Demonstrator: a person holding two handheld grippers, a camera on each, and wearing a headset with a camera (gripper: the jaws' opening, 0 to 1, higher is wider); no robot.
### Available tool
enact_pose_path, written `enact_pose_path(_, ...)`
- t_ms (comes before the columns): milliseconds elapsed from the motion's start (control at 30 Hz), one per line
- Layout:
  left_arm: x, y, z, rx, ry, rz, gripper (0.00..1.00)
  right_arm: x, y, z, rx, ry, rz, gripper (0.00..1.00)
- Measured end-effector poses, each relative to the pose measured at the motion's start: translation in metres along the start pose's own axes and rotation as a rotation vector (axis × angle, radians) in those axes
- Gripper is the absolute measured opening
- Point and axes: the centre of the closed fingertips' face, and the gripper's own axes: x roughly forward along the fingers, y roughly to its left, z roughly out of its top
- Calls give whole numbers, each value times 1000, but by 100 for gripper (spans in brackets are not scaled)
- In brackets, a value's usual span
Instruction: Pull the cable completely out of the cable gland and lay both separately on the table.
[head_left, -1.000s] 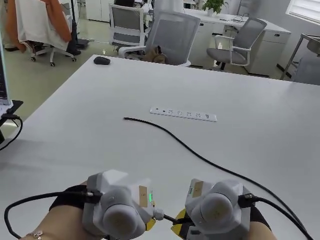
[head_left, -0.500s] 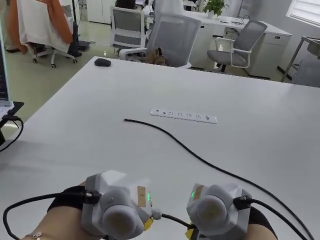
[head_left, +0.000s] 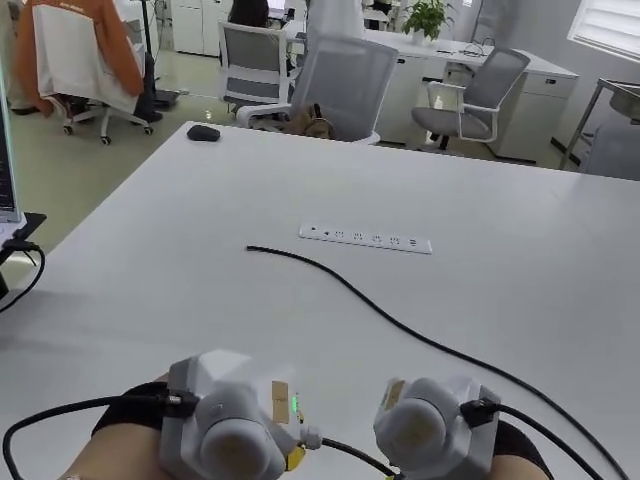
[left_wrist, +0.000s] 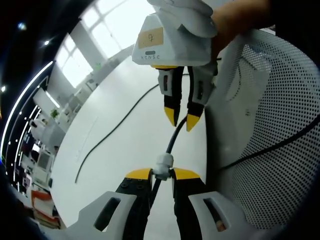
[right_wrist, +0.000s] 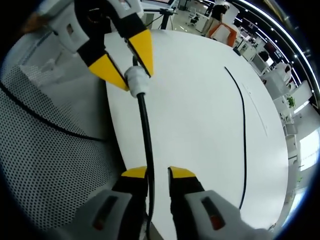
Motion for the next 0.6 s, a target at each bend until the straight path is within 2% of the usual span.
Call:
enact_pose_path(233, 1, -2, -1, 4, 5, -10, 17, -3, 5, 15, -45, -60, 6, 13)
enact_pose_path(400, 1, -6, 2, 13, -3, -24, 17, -9, 9, 35, -59, -158, 17, 13)
enact_pose_path(467, 1, -8, 4, 21, -5, -30, 17, -10, 11, 39, -67, -180, 22, 13)
enact_pose_path(600, 1, -11, 6, 25, -12, -39, 17, -8, 20, 41, -105, -183, 56, 5)
